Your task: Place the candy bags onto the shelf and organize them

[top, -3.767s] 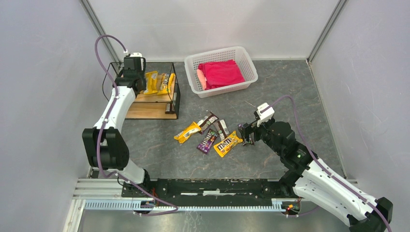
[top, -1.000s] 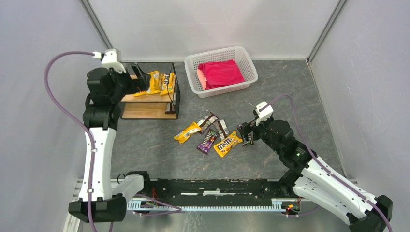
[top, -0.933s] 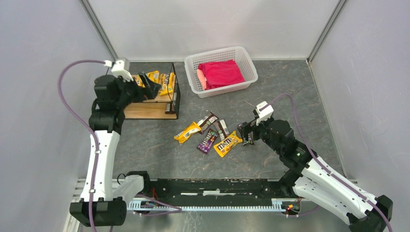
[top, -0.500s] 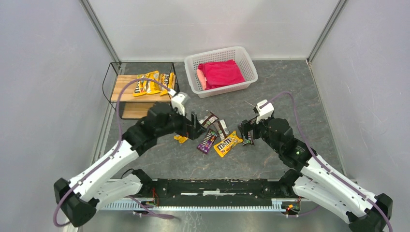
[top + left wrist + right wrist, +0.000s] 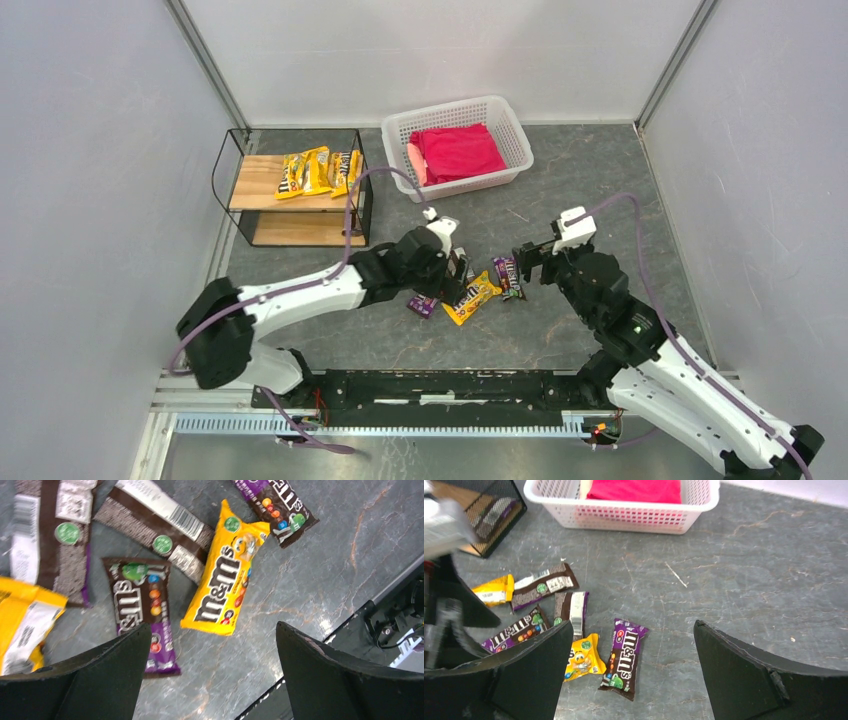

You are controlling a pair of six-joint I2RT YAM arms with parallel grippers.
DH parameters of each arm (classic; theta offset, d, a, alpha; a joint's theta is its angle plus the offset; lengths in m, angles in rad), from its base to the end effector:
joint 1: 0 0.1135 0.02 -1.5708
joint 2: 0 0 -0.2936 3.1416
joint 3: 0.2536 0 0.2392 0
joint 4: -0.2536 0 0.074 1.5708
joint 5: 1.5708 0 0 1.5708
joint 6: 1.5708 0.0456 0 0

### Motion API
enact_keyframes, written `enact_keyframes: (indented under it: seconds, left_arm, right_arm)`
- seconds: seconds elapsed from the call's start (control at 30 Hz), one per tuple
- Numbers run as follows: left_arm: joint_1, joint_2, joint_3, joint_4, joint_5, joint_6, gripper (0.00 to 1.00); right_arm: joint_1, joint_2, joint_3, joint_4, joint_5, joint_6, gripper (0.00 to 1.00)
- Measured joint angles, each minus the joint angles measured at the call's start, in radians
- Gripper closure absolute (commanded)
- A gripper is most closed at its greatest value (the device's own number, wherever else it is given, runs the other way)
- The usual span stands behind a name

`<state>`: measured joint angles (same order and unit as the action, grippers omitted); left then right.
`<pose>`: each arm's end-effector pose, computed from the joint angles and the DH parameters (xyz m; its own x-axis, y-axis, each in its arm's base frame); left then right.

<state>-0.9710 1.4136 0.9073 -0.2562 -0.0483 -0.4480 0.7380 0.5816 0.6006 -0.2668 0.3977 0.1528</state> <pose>0.1667 -0.2399 0.2611 -0.7000 0.2572 -0.6662 0.5565 0.7811 -0.2832 0.0988 0.0660 0.3107 -0.2315 -0.0208 -0.9726 -0.3109 0.9489 0.0537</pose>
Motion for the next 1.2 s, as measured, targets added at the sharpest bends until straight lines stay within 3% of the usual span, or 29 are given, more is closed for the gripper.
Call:
enact_keyframes:
  seconds: [0.37,0.67,1.2]
  left_arm:
    - [-0.149,0.33,0.238,-0.003,-0.109,0.031,0.08]
    - [-0.219,0.48,0.343,-0.075,-0.253,0.066,0.09]
    - [-0.236,0.502,0.375,-0.177,-0.37,0.076,0.11]
  right_arm:
    - [0.0,-0.051,0.003,-0.001,0.049,-0.013,0.02]
    - [0.0,-0.076,-0.023,0.002,0.062,-0.038,0.02]
    - [0.0,-0.079,-0.049,0.011,0.078,-0.089,0.02]
